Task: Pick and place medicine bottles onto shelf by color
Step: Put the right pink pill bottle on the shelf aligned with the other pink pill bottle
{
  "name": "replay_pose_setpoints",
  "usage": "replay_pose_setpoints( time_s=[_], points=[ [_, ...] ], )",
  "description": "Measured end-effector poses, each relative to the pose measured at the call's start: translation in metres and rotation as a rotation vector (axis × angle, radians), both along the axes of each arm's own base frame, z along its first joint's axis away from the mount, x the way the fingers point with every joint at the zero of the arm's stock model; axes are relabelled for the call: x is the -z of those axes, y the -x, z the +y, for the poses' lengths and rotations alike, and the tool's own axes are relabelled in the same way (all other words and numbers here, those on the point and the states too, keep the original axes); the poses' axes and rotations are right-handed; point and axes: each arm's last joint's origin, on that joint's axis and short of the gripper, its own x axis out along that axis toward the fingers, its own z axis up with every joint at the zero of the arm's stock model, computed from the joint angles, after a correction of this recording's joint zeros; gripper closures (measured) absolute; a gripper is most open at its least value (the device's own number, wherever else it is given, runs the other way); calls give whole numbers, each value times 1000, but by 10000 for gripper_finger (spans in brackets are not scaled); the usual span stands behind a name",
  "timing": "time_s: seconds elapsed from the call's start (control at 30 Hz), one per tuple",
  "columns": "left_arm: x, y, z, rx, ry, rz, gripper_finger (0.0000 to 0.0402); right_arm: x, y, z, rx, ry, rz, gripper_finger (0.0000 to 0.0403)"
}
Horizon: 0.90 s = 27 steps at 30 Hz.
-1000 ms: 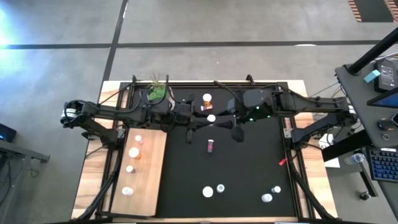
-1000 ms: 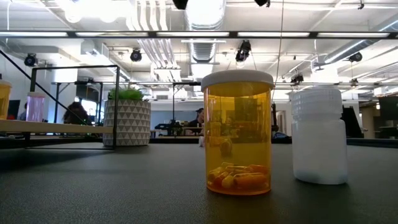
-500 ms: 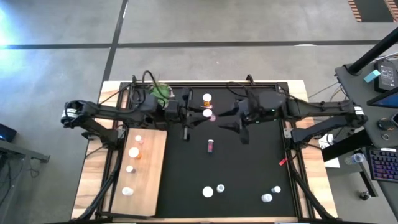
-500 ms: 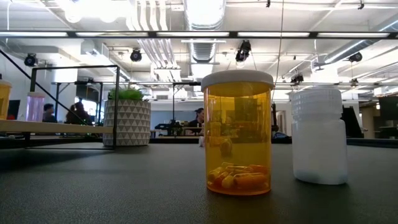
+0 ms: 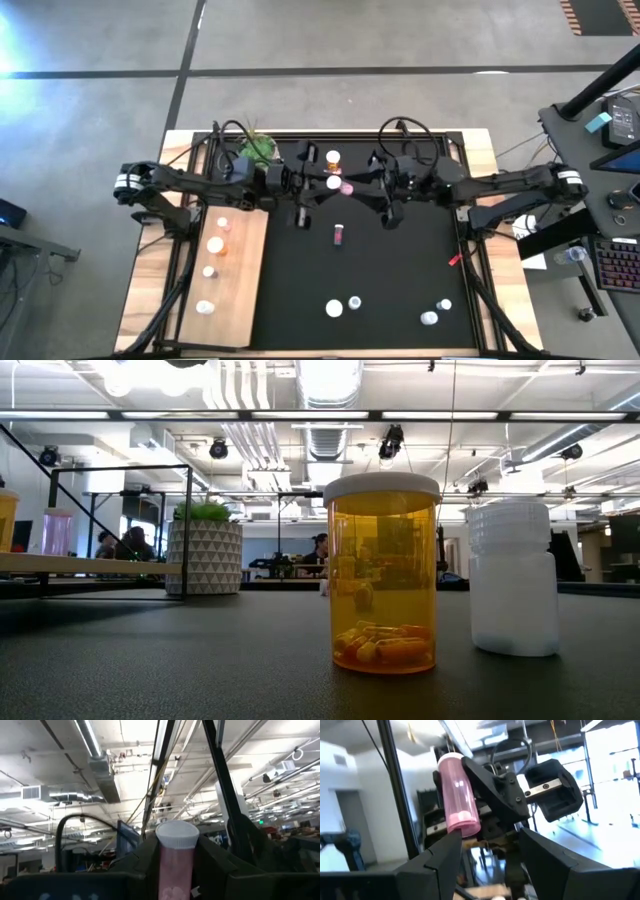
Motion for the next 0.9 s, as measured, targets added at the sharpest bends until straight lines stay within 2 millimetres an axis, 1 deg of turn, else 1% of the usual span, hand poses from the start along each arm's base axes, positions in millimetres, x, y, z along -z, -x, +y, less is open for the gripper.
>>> replay_pose_setpoints(
  time_s=[0.17, 0.33, 0.53, 0.63, 0.9],
  points=[
    [-4, -3, 0, 1, -7, -13, 320, 0, -5, 2, -21, -40, -29, 211],
    [-6, -2, 0, -9, -25, -27, 320, -4, -10, 2, -43, -32, -37, 211],
    [-11, -1, 0, -19, -23, -30, 320, -3, -7, 3, -77, -47, 25, 203],
    [-13, -1, 1, -20, -22, -36, 320, -4, -7, 4, -88, -64, 26, 196],
    [-9, -4, 0, -11, -16, 32, 320, -10, -4, 3, -81, -51, 6, 177]
  ],
)
